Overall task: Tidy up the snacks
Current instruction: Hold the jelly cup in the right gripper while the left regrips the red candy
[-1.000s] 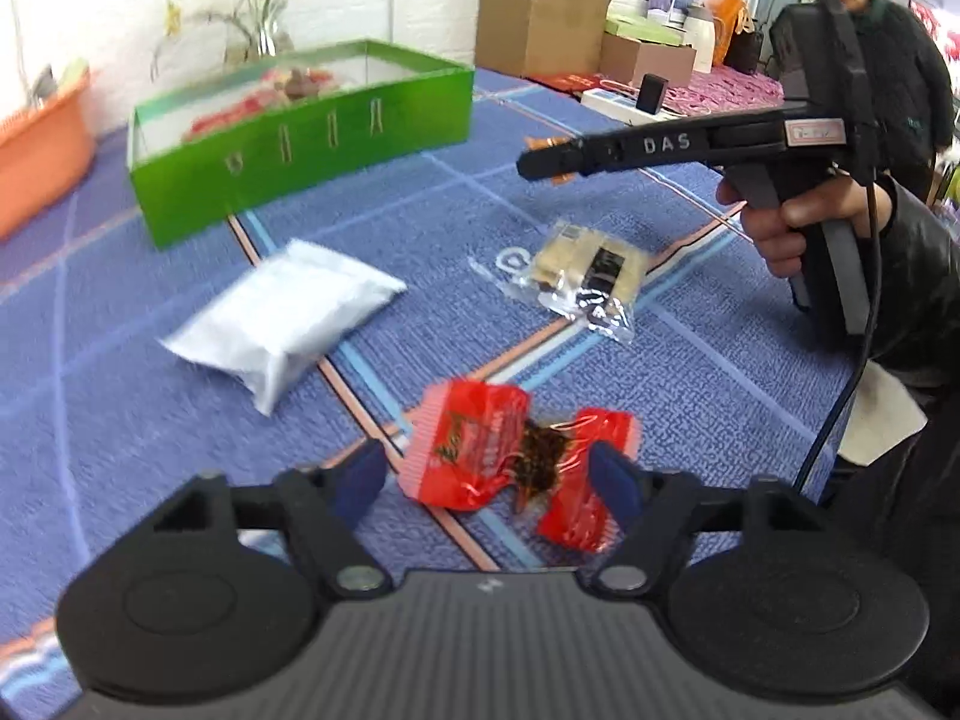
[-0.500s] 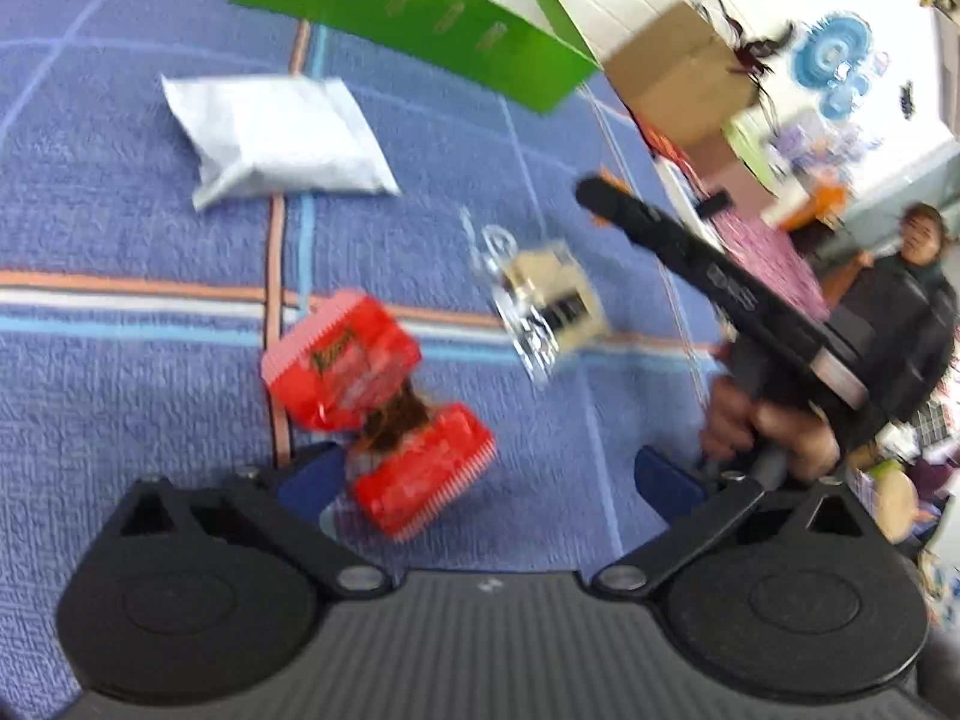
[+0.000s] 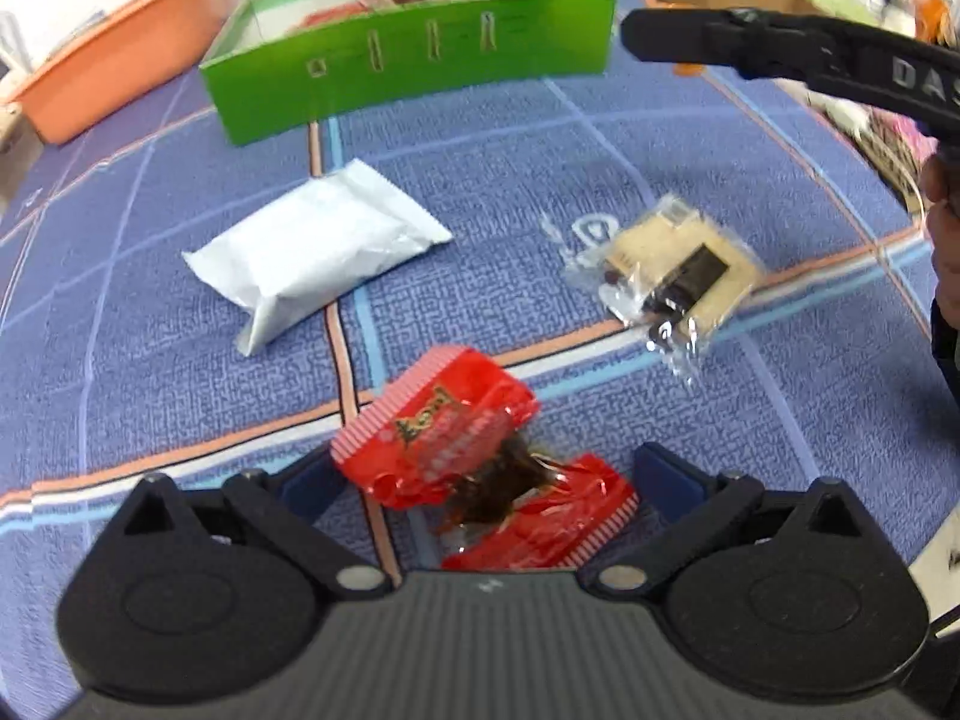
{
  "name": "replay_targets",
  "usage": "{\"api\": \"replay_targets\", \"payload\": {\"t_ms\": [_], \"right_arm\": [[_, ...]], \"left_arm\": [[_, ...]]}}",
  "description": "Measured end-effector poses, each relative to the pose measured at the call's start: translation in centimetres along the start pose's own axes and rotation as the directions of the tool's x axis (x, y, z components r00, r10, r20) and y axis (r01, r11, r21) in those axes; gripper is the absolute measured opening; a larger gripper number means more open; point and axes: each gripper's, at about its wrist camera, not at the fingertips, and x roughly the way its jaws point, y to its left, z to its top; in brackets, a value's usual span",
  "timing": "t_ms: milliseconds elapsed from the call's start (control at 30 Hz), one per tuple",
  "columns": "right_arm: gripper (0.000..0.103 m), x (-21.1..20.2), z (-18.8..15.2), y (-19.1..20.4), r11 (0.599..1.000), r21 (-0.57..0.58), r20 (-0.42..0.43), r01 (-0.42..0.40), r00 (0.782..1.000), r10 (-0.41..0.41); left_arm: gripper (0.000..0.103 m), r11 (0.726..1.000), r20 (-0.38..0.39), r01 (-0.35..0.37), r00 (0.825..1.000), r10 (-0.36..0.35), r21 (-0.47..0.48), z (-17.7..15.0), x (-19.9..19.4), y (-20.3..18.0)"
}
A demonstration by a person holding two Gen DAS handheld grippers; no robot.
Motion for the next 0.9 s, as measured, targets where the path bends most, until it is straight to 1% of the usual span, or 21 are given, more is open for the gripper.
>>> {"api": "replay_targets", "payload": {"t_ms": [33,67,100,133,167,200,233,267,300,333,467,533,600,633,667,733,833,900], "right_arm": [[0.068,0.4,0.2,-0.1,1.0,-0.002,-0.012,-0.014,1.0,0.014],[0.068,0.7,0.4,-0.2,1.0,0.002,-0.023,-0.028,0.999,0.028],[0.067,0.9,0.4,-0.4,0.999,0.01,-0.031,-0.042,0.999,0.042],[0.067,1.0,0.3,-0.6,0.999,0.022,-0.035,-0.049,0.998,0.05],[0.067,1.2,0.1,-0.8,0.998,0.037,-0.04,-0.056,0.998,0.057],[0.067,1.3,-0.1,-1.0,0.997,0.053,-0.044,-0.064,0.997,0.066],[0.067,1.3,-0.5,-1.2,0.995,0.07,-0.052,-0.074,0.996,0.078],[0.067,1.4,-0.8,-1.4,0.993,0.085,-0.058,-0.08,0.995,0.085],[0.067,1.4,-1.0,-1.4,0.992,0.096,-0.061,-0.08,0.994,0.086],[0.067,1.4,-1.2,-1.5,0.991,0.103,-0.064,-0.081,0.994,0.088],[0.067,0.8,-1.3,-1.2,0.993,0.096,-0.056,-0.075,0.995,0.081],[0.067,0.6,-1.1,-1.0,0.994,0.086,-0.049,-0.065,0.996,0.07],[0.067,0.4,-1.0,-1.0,0.996,0.077,-0.046,-0.052,0.997,0.056],[0.067,0.3,-1.0,-0.8,0.996,0.071,-0.043,-0.047,0.998,0.05],[0.067,0.2,-0.9,-0.7,0.997,0.062,-0.044,-0.042,0.998,0.045],[0.067,0.2,-0.8,-0.4,0.998,0.048,-0.048,-0.033,0.998,0.035],[0.067,0.5,-0.6,0.0,0.999,0.032,-0.062,-0.023,0.998,0.025],[0.067,0.6,-0.7,0.1,1.0,0.025,-0.07,-0.014,0.997,0.016]], "left_arm": [[0.096,1.0,0.027,-0.011,1.0,0.012,-0.02,-0.5,-0.3,0.0],[0.082,0.999,0.059,-0.021,0.998,0.024,-0.037,-1.0,-0.8,-0.2],[0.074,0.998,0.089,-0.033,0.995,0.038,-0.055,-1.5,-1.5,-0.7],[0.058,0.997,0.104,-0.026,0.994,0.033,-0.072,-1.9,-2.0,-1.0],[0.058,0.995,0.103,-0.024,0.994,0.033,-0.093,-2.4,-2.3,-0.8],[0.058,0.996,0.112,-0.029,0.993,0.039,-0.088,-3.1,-2.7,-1.0],[0.052,0.996,0.127,-0.042,0.991,0.052,-0.085,-3.4,-2.9,-1.0],[0.049,0.994,0.132,-0.046,0.989,0.059,-0.102,-3.7,-3.3,-0.8],[0.042,0.992,0.133,-0.04,0.99,0.056,-0.116,-3.9,-3.7,-0.4],[0.036,0.991,0.139,-0.039,0.989,0.057,-0.129,-4.2,-4.0,-0.2],[0.036,0.987,0.15,-0.016,0.988,0.04,-0.161,-4.7,-3.6,0.5],[0.036,0.989,0.156,-0.009,0.987,0.033,-0.151,-4.8,-3.6,0.5],[0.034,0.988,0.163,0.026,0.987,-0.001,-0.151,-4.7,-3.7,0.6],[0.022,0.988,0.171,0.041,0.985,-0.015,-0.147,-4.7,-3.8,0.7],[0.016,0.987,0.178,0.056,0.984,-0.029,-0.147,-4.6,-3.9,0.9],[0.015,0.981,0.185,0.093,0.981,-0.061,-0.173,-4.5,-4.0,1.7],[0.015,0.975,0.17,0.104,0.983,-0.071,-0.195,-4.6,-3.7,2.7],[0.019,0.968,0.167,0.14,0.98,-0.106,-0.207,-4.7,-3.7,3.5]]}}
